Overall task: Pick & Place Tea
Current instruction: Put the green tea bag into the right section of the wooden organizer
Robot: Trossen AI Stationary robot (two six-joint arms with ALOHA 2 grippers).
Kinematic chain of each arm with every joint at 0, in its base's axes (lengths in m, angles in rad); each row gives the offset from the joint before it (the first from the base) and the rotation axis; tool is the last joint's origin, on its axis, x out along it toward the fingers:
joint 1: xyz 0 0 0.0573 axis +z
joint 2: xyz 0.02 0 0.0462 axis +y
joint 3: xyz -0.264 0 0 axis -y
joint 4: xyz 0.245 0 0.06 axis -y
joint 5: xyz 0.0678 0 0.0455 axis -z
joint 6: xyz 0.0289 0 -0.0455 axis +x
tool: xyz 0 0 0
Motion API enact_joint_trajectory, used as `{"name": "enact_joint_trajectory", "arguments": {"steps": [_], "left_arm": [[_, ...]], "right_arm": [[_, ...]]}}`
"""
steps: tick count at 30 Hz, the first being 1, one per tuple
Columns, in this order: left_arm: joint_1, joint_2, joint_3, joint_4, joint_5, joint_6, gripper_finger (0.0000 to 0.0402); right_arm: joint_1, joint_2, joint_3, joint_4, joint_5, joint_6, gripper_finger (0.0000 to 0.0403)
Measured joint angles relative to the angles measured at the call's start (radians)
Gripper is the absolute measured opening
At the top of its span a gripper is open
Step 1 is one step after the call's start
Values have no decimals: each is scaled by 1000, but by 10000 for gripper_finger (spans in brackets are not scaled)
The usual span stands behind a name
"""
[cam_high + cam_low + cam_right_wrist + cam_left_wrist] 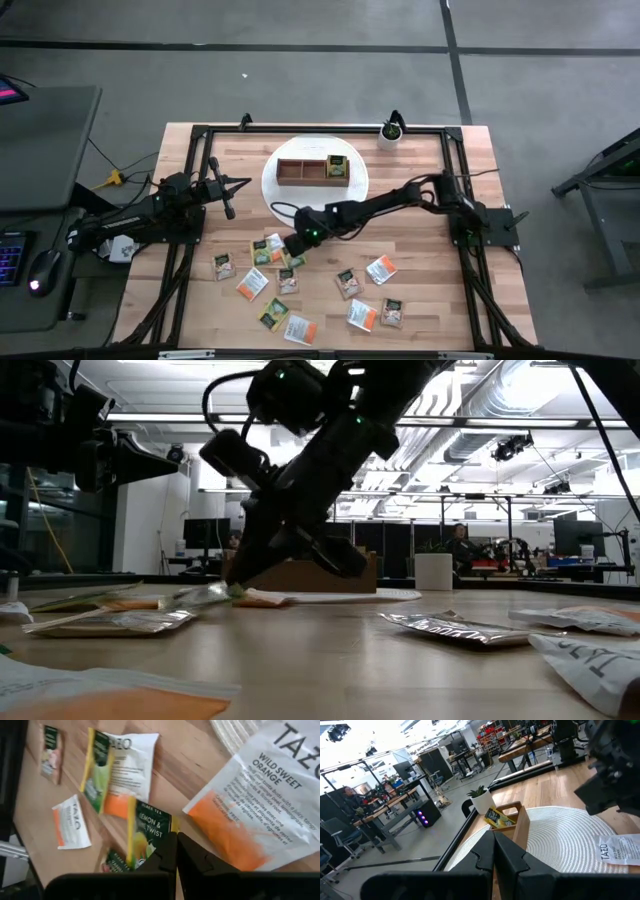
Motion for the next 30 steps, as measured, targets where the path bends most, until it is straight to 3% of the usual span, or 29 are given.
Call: {"name": "enact_joint_trajectory", "arguments": {"steps": [11, 23, 30], "left_arm": [[0, 0, 0, 0, 0, 0, 1], [0, 0, 0, 0, 0, 0, 1], [0, 0, 0, 0, 0, 0, 1]], "right_arm": [[0, -130, 0, -63, 70, -77, 0], [0, -278, -21, -175, 392, -266, 0], [-8, -422, -252, -48, 569, -272, 0]]}}
